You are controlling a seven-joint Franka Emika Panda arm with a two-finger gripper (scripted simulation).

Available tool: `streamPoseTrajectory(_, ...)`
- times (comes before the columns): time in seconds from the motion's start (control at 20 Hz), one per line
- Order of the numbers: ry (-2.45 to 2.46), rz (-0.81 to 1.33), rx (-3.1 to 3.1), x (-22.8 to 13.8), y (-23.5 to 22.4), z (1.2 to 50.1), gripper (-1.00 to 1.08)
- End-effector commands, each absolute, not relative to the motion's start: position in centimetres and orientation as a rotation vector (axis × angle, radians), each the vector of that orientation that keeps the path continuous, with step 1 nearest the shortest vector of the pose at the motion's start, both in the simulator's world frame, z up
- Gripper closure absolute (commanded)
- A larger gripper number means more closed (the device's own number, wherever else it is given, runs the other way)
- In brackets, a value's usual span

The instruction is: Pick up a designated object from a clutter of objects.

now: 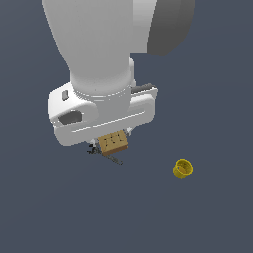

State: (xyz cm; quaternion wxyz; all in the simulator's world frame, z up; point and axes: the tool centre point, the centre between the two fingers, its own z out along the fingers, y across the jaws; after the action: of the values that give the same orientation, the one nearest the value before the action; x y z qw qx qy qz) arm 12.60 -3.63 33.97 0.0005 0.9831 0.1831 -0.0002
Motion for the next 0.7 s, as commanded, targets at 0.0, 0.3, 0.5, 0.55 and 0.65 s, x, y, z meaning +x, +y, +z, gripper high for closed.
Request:
streamPoseTrajectory(0.0, 0.574, -0.001, 3.088, 12.5, -2.6, 36.4, 1.08)
streamPoseTrajectory(0.3, 0.574, 0.000, 3.088, 12.6, -0.8, 40.4, 1.08)
streamPoseTrajectory(0.5, 0.574, 0.000, 3.088, 12.7, -0.1, 41.9, 1.08)
streamPoseTrajectory(0.55, 0.574, 0.000, 3.088, 12.8, 0.0, 42.1, 1.08)
streamPoseTrajectory(0.65, 0.575, 0.000, 3.089, 12.8, 0.1, 42.5, 1.08)
